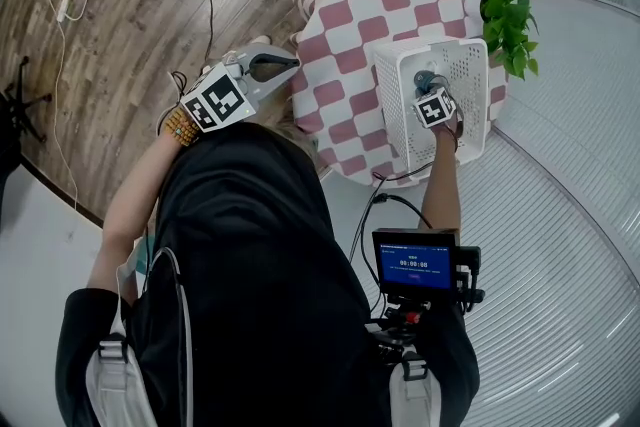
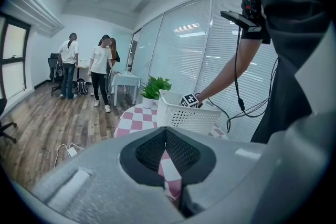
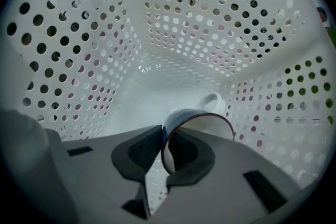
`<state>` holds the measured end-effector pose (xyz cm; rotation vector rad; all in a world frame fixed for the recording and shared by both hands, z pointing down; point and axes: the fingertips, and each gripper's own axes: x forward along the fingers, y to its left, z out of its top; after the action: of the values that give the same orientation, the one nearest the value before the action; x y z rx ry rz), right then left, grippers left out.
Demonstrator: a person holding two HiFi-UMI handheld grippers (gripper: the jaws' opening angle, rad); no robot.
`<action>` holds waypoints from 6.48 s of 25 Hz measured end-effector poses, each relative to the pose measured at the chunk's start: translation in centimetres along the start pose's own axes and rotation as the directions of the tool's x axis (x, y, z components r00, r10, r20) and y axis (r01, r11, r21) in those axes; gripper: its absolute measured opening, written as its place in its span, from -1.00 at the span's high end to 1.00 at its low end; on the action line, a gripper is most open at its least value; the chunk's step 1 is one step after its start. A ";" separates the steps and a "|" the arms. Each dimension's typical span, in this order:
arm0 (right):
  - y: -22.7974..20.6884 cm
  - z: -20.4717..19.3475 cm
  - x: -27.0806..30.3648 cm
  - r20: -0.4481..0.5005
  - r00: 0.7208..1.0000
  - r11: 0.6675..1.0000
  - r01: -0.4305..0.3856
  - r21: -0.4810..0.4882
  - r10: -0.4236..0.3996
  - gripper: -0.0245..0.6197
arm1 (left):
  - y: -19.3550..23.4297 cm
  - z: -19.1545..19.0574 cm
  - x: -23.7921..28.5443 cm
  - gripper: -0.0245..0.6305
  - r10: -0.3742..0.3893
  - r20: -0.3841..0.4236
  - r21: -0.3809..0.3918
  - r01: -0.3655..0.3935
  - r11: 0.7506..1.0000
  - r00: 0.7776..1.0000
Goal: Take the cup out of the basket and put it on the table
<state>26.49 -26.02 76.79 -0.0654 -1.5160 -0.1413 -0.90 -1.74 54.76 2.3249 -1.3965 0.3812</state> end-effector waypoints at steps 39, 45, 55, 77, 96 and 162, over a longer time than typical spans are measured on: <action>2.1 -1.3 -6.2 0.164 0.980 0.935 0.051 0.351 -0.115 0.81 | -2.6 0.3 0.5 0.91 -0.123 0.020 0.105 0.120 0.987 0.992; 2.4 -0.2 -9.4 0.219 0.963 0.908 0.054 0.414 -0.157 0.81 | -2.7 1.1 0.0 0.91 -0.150 0.023 0.122 0.146 0.982 0.988; 2.0 0.7 -12.6 0.332 0.908 0.858 0.054 0.511 -0.255 0.81 | -3.6 0.5 1.5 0.91 -0.189 0.001 0.145 0.187 0.972 0.982; 3.7 3.3 -25.4 0.518 0.666 0.730 0.059 0.681 -0.537 0.81 | -5.4 0.9 2.6 0.91 -0.288 -0.011 0.199 0.284 0.938 0.958; 7.1 5.9 -31.9 0.580 0.457 0.655 0.009 0.756 -0.675 0.81 | -4.4 3.0 3.5 0.91 -0.334 0.013 0.221 0.323 0.920 0.942; 16.8 18.3 -28.2 0.811 0.325 0.808 -0.186 0.559 -0.486 0.81 | -3.6 4.3 1.5 0.91 -0.292 0.081 0.201 0.272 0.941 0.953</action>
<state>9.20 -5.48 50.39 0.6326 -2.7373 0.2820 3.07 -3.41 50.92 2.6911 -1.0881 0.3139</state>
